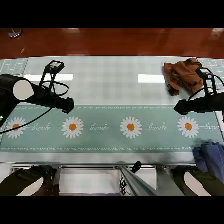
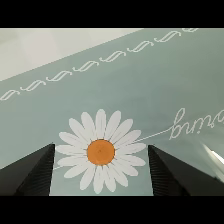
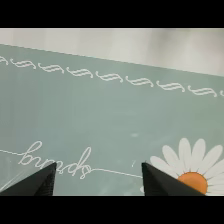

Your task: Fold the shirts.

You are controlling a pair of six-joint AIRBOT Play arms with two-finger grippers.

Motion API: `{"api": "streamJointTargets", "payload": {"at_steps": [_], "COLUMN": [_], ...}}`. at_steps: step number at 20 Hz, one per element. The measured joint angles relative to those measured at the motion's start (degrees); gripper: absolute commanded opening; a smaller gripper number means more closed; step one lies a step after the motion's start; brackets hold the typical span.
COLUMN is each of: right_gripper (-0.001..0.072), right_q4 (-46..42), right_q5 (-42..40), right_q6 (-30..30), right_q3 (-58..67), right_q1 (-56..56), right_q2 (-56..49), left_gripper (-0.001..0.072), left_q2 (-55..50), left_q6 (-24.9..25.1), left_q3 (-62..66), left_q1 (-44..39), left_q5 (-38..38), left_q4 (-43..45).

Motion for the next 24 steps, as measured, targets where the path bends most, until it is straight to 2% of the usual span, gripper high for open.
{"api": "streamJointTargets", "payload": {"at_steps": [20,24], "right_gripper": [0.0606,0.0603], "right_q4": [0.1,3.5], "right_q5": [-0.1,-0.5], "right_q6": [0.0,0.0], "right_q3": [0.0,0.0], "right_q1": [0.0,0.0], "right_q2": [0.0,0.0], "left_gripper": [0.0665,0.0664], "left_q2": [0.0,0.0], "left_q6": [-0.1,-0.6], "left_q3": [0.0,0.0], "left_q1": [0.0,0.0], "left_q5": [0.0,3.4], "left_q4": [0.0,-0.3]}}
